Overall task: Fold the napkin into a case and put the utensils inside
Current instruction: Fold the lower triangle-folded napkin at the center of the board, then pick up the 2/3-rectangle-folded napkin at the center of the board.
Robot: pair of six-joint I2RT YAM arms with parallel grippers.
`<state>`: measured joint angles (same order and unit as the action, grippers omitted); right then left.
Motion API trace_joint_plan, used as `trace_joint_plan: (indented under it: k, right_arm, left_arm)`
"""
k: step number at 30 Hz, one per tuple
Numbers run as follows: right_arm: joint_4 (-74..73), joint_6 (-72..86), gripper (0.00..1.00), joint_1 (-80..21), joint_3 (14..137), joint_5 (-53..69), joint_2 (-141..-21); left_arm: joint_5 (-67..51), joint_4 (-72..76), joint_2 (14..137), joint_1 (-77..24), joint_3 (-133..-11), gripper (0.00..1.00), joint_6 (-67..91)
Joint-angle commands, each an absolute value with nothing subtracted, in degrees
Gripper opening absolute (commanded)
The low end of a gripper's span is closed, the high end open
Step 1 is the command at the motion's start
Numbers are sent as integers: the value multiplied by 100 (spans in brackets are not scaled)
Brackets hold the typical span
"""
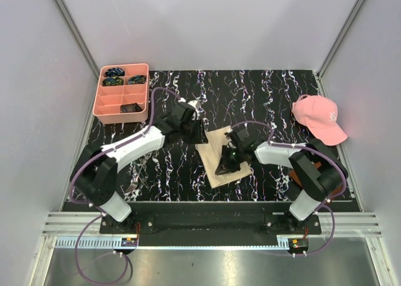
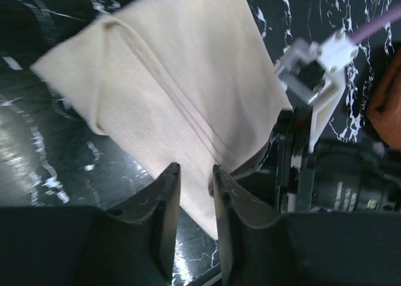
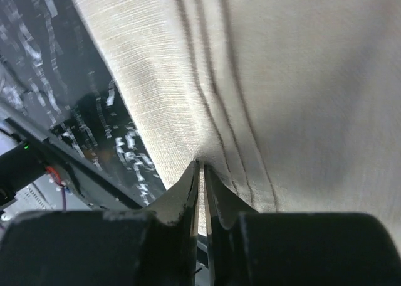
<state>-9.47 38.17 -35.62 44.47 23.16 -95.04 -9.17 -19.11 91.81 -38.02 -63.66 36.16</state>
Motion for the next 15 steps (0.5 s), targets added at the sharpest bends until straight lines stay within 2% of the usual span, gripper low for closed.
trace_joint_plan:
  k: [1, 4, 6, 8, 9, 11, 12, 13, 15]
  right_arm:
    - [293, 4622, 14, -4139, 4131, 2529, -9642]
    - [669, 4887, 16, -3922, 4060, 3199, -9354]
    - [441, 4799, 22, -3632, 4026, 3077, -8967]
    - [-287, 4563, 31, -3010, 4008, 2954, -8317]
    - [-595, 4492, 44, -2788, 4034, 2683, -8114]
    - [-1684, 4264, 57, -2245, 4113, 2156, -7587]
    - [-2009, 4263, 69, -2128, 4148, 1466, -7428]
    - [-2369, 4263, 77, -2014, 4131, 1207, -7201]
    - [-2461, 4088, 85, -1760, 4000, 1220, -7102]
  left_arm:
    - [-466, -2021, 8596, -3665, -6293, 36, 3402]
    - [-439, -1987, 8490, -3682, -6179, 40, 3357]
    - [-536, -1881, 8490, -3735, -6091, 42, 3375]
    - [-466, -1820, 8551, -4033, -6012, 47, 3358]
    - [-292, -1802, 8569, -4191, -6003, 49, 3349]
    - [-19, -1784, 8683, -4718, -6020, 55, 3410]
    - [278, -1784, 8736, -4894, -6029, 56, 3462]
    - [403, -1784, 8797, -5226, -6099, 60, 3559]
    - [684, -1810, 9026, -5509, -6204, 61, 3621]
